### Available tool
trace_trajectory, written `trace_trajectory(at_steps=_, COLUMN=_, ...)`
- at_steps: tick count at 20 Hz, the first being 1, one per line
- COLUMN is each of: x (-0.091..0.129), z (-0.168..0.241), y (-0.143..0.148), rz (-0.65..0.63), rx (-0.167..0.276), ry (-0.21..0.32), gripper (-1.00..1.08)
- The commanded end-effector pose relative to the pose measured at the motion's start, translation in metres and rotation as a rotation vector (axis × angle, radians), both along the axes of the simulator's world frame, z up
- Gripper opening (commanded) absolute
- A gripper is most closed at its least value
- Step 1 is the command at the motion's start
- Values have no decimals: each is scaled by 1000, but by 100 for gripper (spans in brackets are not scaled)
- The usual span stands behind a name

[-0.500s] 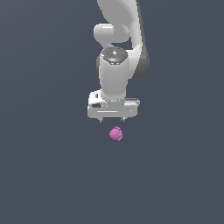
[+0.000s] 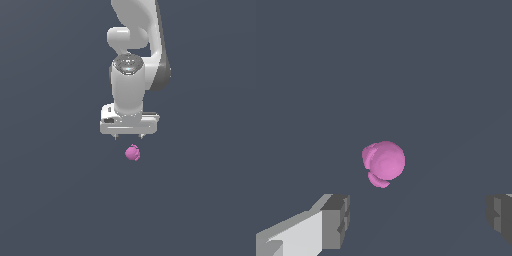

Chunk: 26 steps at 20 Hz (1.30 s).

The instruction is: Pick up the object and move it to a goal position.

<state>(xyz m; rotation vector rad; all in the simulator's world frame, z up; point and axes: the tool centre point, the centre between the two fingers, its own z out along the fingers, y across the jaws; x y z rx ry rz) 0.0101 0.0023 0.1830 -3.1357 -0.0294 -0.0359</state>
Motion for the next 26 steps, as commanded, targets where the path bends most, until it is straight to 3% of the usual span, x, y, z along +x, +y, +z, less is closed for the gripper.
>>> trace_trajectory(at_steps=1, x=-1, z=0, y=0, rz=-12, rx=10, ry=3, gripper=100)
trace_trajectory(at_steps=12, x=-1, z=-10, y=2, rz=20, rx=7, ry=5, gripper=100)
trace_trajectory(at_steps=26, x=-3, z=-78, y=14, rz=275, rx=-9, ry=19, gripper=100)
